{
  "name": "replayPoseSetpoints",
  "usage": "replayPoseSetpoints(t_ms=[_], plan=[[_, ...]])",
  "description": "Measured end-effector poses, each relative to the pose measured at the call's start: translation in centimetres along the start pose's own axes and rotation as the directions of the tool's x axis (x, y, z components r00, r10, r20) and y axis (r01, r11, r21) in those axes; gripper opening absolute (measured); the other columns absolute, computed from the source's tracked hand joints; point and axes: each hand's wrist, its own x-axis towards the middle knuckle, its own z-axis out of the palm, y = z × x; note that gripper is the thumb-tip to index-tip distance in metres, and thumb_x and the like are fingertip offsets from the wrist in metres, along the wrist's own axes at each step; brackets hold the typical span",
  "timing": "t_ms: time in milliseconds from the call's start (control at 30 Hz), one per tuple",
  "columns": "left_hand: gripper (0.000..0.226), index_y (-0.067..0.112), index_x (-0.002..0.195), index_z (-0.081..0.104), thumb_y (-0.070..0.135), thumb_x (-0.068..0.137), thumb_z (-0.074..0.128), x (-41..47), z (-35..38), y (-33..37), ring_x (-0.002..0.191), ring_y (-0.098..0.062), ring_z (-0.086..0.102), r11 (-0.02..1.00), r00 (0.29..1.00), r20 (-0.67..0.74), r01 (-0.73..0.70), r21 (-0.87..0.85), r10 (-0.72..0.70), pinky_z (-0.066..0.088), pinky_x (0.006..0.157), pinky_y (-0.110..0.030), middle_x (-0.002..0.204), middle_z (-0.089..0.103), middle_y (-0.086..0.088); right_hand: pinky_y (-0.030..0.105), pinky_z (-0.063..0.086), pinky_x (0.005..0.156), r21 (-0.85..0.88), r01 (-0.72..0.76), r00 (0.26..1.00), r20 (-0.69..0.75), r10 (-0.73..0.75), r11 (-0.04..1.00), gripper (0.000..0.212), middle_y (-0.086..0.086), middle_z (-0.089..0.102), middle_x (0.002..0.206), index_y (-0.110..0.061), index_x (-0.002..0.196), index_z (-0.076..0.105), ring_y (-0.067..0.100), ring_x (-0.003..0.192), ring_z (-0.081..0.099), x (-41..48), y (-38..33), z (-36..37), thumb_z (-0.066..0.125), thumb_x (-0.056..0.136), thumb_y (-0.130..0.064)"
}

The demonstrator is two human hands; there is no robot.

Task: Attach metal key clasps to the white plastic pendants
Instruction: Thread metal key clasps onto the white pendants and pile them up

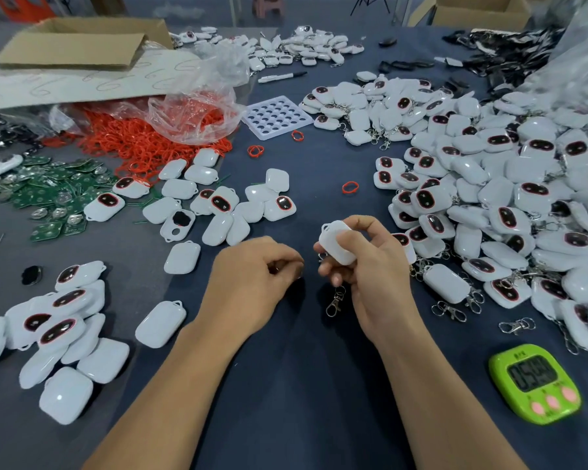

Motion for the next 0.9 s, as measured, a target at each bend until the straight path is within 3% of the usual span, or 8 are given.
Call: replayPoseSetpoints(t_ms=[100, 200, 333, 433, 567, 633, 700, 900], plan=[[0.025, 0.058, 0.098, 0.064, 0.058, 0.074, 0.068, 0.4, -0.6, -0.1, 0.087, 0.000, 0.054, 0.991, 0.994, -0.062, 0.100, 0.086, -0.095, 0.042, 0.067, -0.024, 0.091, 0.060, 0.026, 0.025, 0.047, 0.052, 0.001, 0.016, 1.000, 0.020, -0.016, 1.000, 0.021, 0.014, 0.073, 0.082, -0.011, 0.098, 0.072, 0.023, 0.062, 0.063, -0.1, -0.1, 0.0, 0.055, 0.097, 0.002], [0.012, 0.058, 0.090, 0.069, 0.053, 0.079, 0.070, 0.7, -0.9, -0.2, 0.093, 0.002, 0.050, 0.973, 0.992, 0.047, 0.102, 0.209, -0.114, 0.037, 0.069, -0.020, 0.096, 0.058, 0.030, 0.024, 0.053, 0.060, -0.049, 0.024, 0.999, 0.026, -0.023, 0.999, 0.021, 0.010, 0.073, 0.085, -0.011, 0.089, 0.075, 0.020, 0.070, 0.068, -0.1, -0.1, -0.2, 0.062, 0.093, 0.006], [0.015, 0.051, 0.075, 0.072, 0.039, 0.080, 0.079, 0.7, -1.0, -0.2, 0.085, 0.000, 0.058, 0.988, 0.992, 0.057, 0.110, 0.104, -0.116, 0.044, 0.069, -0.023, 0.090, 0.064, 0.027, 0.024, 0.058, 0.066, -0.058, 0.048, 0.999, 0.028, -0.046, 0.997, 0.016, 0.009, 0.075, 0.088, -0.013, 0.087, 0.059, 0.019, 0.073, 0.073, -0.1, 0.3, -0.2, 0.068, 0.082, 0.000], [0.020, 0.046, 0.069, 0.073, 0.032, 0.080, 0.083, 0.6, -0.9, -0.4, 0.079, -0.001, 0.062, 0.990, 0.990, 0.022, 0.136, 0.021, -0.137, 0.041, 0.064, -0.011, 0.079, 0.067, 0.026, 0.026, 0.052, 0.063, -0.240, 0.100, 0.995, 0.046, -0.092, 0.966, 0.017, 0.003, 0.076, 0.087, -0.019, 0.085, 0.054, 0.014, 0.072, 0.066, -0.3, 0.6, -0.1, 0.062, 0.074, -0.010], [0.027, 0.043, 0.082, 0.075, 0.018, 0.081, 0.084, 0.7, -0.7, -0.2, 0.061, 0.002, 0.066, 0.933, 0.975, -0.024, 0.206, -0.295, -0.223, 0.047, 0.063, -0.009, 0.068, 0.073, 0.018, 0.028, 0.054, 0.064, -0.471, 0.217, 0.976, 0.134, -0.174, 0.855, 0.022, -0.002, 0.074, 0.082, -0.025, 0.086, 0.065, 0.009, 0.067, 0.066, -0.7, 1.3, 0.3, 0.079, 0.077, -0.011], [0.029, 0.038, 0.086, 0.077, 0.010, 0.084, 0.081, 0.7, -0.5, 0.2, 0.062, -0.007, 0.070, 0.886, 0.976, 0.024, 0.207, -0.415, -0.216, 0.058, 0.068, -0.022, 0.069, 0.076, 0.009, 0.014, 0.053, 0.069, -0.527, 0.285, 0.958, 0.190, -0.216, 0.801, 0.022, -0.012, 0.076, 0.082, -0.028, 0.087, 0.072, 0.002, 0.075, 0.072, -0.9, 1.5, 0.5, 0.083, 0.079, -0.011], [0.034, 0.036, 0.084, 0.080, 0.003, 0.086, 0.077, 0.6, -0.5, 0.6, 0.061, -0.014, 0.070, 0.830, 0.976, 0.079, 0.214, -0.516, -0.203, 0.062, 0.066, -0.032, 0.072, 0.077, 0.001, 0.010, 0.052, 0.074, -0.531, 0.316, 0.947, 0.228, -0.227, 0.786, 0.020, -0.015, 0.077, 0.082, -0.028, 0.088, 0.077, 0.003, 0.082, 0.074, -1.0, 1.6, 0.6, 0.081, 0.082, -0.009], [0.032, 0.025, 0.084, 0.080, -0.007, 0.084, 0.075, 0.5, -0.7, 0.6, 0.069, -0.014, 0.074, 0.746, 0.975, 0.075, 0.209, -0.633, -0.209, 0.055, 0.063, -0.018, 0.077, 0.079, -0.005, 0.016, 0.051, 0.065, -0.566, 0.229, 0.973, 0.112, -0.201, 0.792, 0.013, -0.015, 0.077, 0.078, -0.031, 0.078, 0.079, 0.005, 0.076, 0.071, -0.6, 1.4, 0.4, 0.079, 0.085, -0.020]])
